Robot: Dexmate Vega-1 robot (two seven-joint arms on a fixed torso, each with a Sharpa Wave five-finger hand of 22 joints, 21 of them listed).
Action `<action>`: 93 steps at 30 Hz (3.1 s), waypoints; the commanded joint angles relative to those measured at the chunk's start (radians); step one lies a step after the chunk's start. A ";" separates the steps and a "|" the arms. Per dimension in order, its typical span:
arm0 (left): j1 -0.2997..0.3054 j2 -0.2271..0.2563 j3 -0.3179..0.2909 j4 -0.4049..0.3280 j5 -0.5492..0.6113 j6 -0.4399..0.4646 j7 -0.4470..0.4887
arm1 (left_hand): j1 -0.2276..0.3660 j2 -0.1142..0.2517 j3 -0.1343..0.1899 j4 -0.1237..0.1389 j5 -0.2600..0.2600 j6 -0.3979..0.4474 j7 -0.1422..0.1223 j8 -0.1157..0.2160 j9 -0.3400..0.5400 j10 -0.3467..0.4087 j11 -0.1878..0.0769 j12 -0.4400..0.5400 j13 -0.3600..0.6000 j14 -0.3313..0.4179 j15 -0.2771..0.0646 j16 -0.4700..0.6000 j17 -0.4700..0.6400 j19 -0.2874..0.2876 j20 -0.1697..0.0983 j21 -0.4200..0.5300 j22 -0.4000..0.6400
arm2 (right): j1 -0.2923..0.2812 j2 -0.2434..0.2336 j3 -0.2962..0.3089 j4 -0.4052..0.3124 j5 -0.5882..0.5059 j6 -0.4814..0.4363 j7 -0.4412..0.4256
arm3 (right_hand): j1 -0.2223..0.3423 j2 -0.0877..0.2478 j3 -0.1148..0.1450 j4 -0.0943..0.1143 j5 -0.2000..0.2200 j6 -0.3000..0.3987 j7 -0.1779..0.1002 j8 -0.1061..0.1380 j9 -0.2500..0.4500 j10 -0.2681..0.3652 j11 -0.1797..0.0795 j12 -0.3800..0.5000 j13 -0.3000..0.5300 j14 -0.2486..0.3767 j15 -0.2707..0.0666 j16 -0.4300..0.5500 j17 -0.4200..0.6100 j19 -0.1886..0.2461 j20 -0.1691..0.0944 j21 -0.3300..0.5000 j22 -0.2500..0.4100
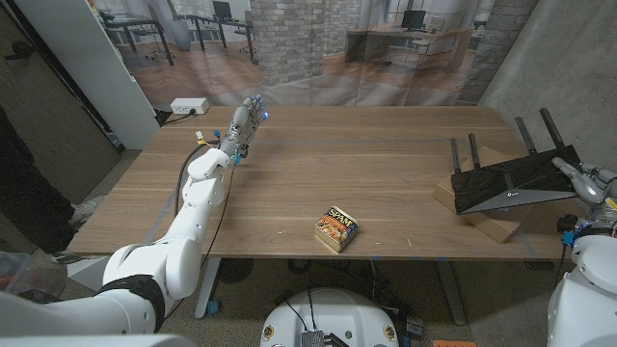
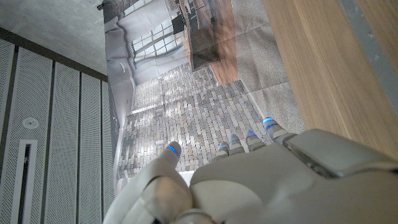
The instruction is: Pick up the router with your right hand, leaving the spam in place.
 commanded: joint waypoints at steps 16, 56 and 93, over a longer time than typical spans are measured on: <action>0.026 0.012 0.008 -0.040 -0.025 0.008 0.009 | -0.004 0.060 -0.004 0.000 0.006 -0.001 0.005 0.002 0.006 -0.004 0.007 0.002 0.003 -0.098 0.006 0.001 0.005 0.005 0.001 -0.005 0.005 | 0.016 -0.035 -0.028 0.008 0.022 0.110 -0.013 | 0.263 0.266 -0.002 0.007 0.004 0.020 0.016 0.002 0.018 0.006 0.003 0.007 0.009 0.001 -0.080 -0.003 0.002 -0.025 -0.027 0.026 -0.008; 0.049 0.046 0.012 -0.085 -0.064 0.015 -0.016 | -0.004 0.061 -0.005 0.000 0.007 0.000 0.003 0.002 0.006 -0.003 0.007 0.003 0.003 -0.096 0.007 0.001 0.005 0.008 0.001 -0.011 0.005 | 0.039 -0.037 -0.080 0.008 0.030 0.304 -0.041 | 0.261 0.267 -0.009 0.014 0.005 0.026 0.012 -0.012 0.040 0.002 0.002 0.011 0.025 -0.002 -0.080 -0.004 0.003 -0.048 -0.027 0.075 -0.030; -0.056 0.101 -0.032 0.089 -0.060 -0.032 -0.192 | -0.004 0.061 -0.005 0.000 0.007 0.002 0.003 0.003 0.006 -0.001 0.007 0.003 0.003 -0.095 0.006 0.001 0.005 0.012 0.001 -0.017 0.005 | -0.009 0.071 -0.199 -0.050 -0.119 0.430 -0.140 | 0.258 0.266 -0.013 0.017 0.007 0.031 0.003 -0.024 0.048 -0.001 -0.002 0.007 0.030 -0.011 -0.080 -0.006 0.002 -0.073 -0.026 0.110 -0.048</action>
